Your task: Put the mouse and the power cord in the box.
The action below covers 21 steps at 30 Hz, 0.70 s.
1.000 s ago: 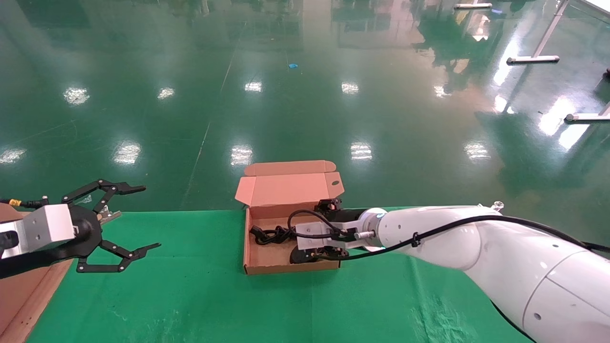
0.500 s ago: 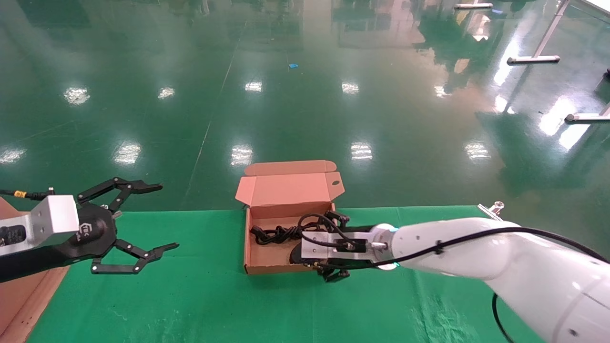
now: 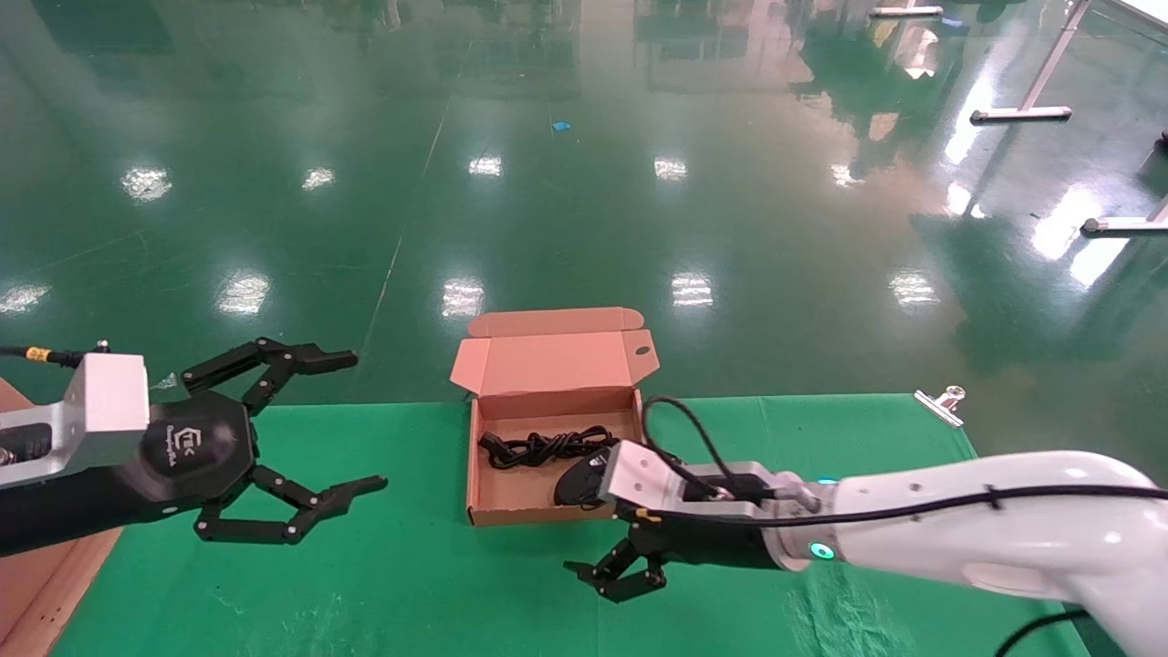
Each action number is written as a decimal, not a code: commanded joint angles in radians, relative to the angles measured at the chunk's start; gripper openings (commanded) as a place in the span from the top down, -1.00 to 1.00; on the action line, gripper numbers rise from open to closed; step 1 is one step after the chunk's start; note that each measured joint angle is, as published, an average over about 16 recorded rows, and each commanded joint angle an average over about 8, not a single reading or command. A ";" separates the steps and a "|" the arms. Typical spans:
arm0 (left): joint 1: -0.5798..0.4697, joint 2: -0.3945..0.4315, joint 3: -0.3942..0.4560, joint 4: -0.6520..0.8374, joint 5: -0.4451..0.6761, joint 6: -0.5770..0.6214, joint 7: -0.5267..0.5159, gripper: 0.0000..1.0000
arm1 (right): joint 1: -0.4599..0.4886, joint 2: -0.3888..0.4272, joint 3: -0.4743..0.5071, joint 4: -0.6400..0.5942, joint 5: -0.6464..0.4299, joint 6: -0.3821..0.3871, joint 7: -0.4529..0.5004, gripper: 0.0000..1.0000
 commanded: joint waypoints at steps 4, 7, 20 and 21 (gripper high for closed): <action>0.043 -0.011 -0.043 -0.102 -0.008 -0.004 -0.098 -1.00 | -0.048 0.063 0.103 0.058 0.061 -0.085 0.021 -1.00; 0.068 -0.018 -0.069 -0.162 -0.013 -0.007 -0.156 -1.00 | -0.077 0.101 0.165 0.092 0.098 -0.136 0.034 -1.00; 0.180 -0.046 -0.182 -0.426 -0.034 -0.018 -0.411 -1.00 | -0.202 0.264 0.434 0.242 0.257 -0.358 0.090 -1.00; 0.189 -0.049 -0.190 -0.447 -0.036 -0.019 -0.431 -1.00 | -0.211 0.277 0.454 0.254 0.269 -0.376 0.094 -1.00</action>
